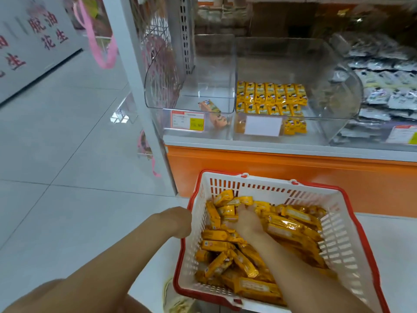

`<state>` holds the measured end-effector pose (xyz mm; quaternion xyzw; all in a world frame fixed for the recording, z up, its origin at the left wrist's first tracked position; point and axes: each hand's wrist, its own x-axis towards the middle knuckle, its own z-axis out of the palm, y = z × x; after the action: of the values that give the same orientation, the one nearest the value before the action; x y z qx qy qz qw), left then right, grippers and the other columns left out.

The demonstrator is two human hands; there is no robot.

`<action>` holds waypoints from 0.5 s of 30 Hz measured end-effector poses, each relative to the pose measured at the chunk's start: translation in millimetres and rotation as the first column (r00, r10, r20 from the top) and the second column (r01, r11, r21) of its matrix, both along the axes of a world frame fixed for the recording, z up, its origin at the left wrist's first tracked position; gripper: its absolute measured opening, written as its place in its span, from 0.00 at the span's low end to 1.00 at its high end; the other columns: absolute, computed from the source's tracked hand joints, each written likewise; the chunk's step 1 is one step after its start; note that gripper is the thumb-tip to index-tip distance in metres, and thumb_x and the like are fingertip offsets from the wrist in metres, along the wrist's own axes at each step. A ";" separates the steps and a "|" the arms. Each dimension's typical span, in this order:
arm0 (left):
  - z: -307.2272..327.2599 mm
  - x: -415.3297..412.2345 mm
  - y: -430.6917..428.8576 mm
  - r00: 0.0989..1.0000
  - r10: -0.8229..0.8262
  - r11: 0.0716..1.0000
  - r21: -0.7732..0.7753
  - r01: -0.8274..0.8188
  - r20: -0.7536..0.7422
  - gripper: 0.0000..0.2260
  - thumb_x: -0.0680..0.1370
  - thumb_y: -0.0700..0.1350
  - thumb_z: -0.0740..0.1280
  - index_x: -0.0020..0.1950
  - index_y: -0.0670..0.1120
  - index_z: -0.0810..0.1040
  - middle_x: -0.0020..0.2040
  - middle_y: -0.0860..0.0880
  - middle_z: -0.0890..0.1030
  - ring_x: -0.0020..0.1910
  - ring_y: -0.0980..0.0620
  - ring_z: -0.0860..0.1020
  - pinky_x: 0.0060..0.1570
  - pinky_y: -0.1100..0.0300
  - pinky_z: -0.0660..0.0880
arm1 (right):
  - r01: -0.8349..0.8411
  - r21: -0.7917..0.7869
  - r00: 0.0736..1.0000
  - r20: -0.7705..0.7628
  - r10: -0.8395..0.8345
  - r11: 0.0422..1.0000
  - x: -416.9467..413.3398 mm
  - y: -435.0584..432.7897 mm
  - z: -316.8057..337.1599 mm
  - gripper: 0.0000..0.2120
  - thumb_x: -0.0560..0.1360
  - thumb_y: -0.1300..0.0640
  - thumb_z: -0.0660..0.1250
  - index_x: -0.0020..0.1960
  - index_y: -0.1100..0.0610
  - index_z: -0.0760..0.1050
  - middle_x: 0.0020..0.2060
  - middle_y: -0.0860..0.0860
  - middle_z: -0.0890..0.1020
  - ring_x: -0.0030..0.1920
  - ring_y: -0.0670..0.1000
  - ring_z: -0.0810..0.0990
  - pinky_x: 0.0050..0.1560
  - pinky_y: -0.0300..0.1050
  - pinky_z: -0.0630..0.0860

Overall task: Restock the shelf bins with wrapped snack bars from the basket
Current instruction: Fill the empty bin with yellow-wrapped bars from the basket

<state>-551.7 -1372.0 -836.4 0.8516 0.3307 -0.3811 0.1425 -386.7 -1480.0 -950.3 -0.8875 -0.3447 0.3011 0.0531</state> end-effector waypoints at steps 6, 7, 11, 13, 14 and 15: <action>3.0 4.9 9.0 1.000 0.016 1.000 -0.017 -0.016 0.014 0.13 0.78 0.36 0.56 0.33 0.44 0.64 0.34 0.49 0.67 0.30 0.54 0.65 0.27 0.64 0.61 | 0.075 -0.084 0.993 0.092 -0.068 0.994 -21.3 9.6 -17.3 0.40 0.69 0.37 0.71 0.71 0.57 0.59 0.66 0.58 0.69 0.67 0.58 0.70 0.61 0.50 0.73; 3.4 5.4 9.5 1.000 0.016 1.000 -0.019 -0.015 0.021 0.13 0.78 0.36 0.56 0.33 0.44 0.64 0.34 0.49 0.67 0.30 0.54 0.65 0.27 0.64 0.61 | 0.075 -0.090 0.994 0.084 -0.068 0.993 -23.6 9.6 -20.1 0.39 0.70 0.36 0.69 0.70 0.58 0.61 0.64 0.56 0.73 0.65 0.57 0.73 0.58 0.49 0.74; 3.1 5.6 12.8 0.998 0.032 0.999 -0.028 -0.031 0.057 0.13 0.79 0.38 0.56 0.35 0.45 0.65 0.35 0.49 0.68 0.31 0.54 0.66 0.29 0.63 0.62 | 0.104 -0.065 0.993 0.062 -0.100 0.992 -27.8 7.7 -29.2 0.37 0.72 0.36 0.67 0.71 0.59 0.63 0.66 0.56 0.73 0.68 0.58 0.70 0.66 0.55 0.69; 5.4 6.0 12.7 0.997 0.034 0.999 -0.030 -0.032 0.071 0.13 0.80 0.40 0.56 0.35 0.45 0.66 0.34 0.49 0.68 0.31 0.54 0.66 0.29 0.63 0.62 | 0.099 -0.019 0.993 0.063 -0.097 0.995 -28.5 6.0 -28.6 0.33 0.73 0.39 0.67 0.70 0.57 0.64 0.66 0.55 0.73 0.68 0.58 0.69 0.65 0.55 0.70; 7.2 6.4 12.5 0.997 0.027 0.999 -0.029 -0.025 0.079 0.13 0.81 0.41 0.56 0.36 0.45 0.66 0.34 0.49 0.67 0.31 0.54 0.66 0.29 0.64 0.62 | 0.080 0.000 0.994 0.077 -0.079 0.997 -28.9 5.1 -28.3 0.30 0.73 0.40 0.67 0.69 0.55 0.66 0.65 0.55 0.73 0.67 0.58 0.70 0.64 0.55 0.71; 9.1 7.1 12.1 0.996 0.016 1.000 -0.025 -0.014 0.087 0.13 0.81 0.42 0.56 0.37 0.44 0.67 0.34 0.49 0.67 0.31 0.54 0.66 0.30 0.64 0.62 | 0.055 0.010 0.994 0.095 -0.056 0.998 -29.4 4.1 -28.3 0.27 0.74 0.41 0.66 0.68 0.53 0.67 0.64 0.54 0.74 0.66 0.58 0.71 0.63 0.54 0.71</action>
<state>-544.6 -1359.9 -827.3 0.8630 0.3257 -0.3467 0.1700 -416.1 -1475.9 -978.6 -0.9098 -0.3233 0.2557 0.0484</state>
